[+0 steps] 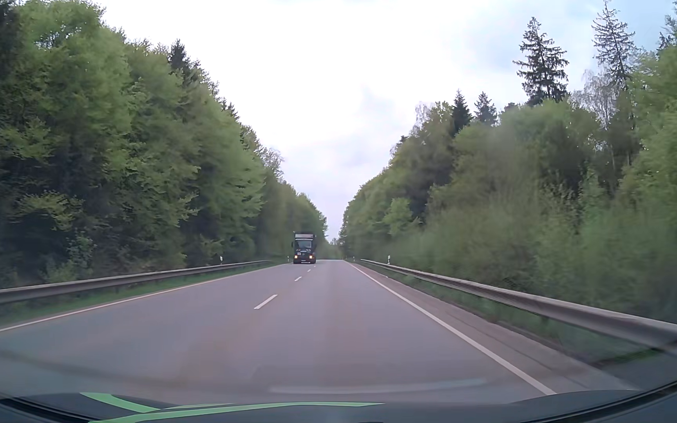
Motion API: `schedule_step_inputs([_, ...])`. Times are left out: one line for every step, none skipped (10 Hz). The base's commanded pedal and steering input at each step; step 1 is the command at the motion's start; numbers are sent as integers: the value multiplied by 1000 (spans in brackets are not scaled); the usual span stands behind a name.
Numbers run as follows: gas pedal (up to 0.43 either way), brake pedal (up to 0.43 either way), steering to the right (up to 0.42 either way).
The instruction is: Follow the waypoints while adhering to traffic rules and regulations
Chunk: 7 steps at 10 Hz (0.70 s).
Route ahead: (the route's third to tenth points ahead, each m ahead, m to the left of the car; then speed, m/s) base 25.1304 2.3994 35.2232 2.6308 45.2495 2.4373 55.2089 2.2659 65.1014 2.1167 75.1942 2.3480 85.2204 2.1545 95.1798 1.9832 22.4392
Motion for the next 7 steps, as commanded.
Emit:
schedule_step_inputs([220,0,2])
schedule_step_inputs([220,0,1])
schedule_step_inputs([220,0,1])
schedule_step_inputs([220,0,1])
schedule_step_inputs([220,0,1])
schedule_step_inputs([220,0,0])
schedule_step_inputs([220,0,0])
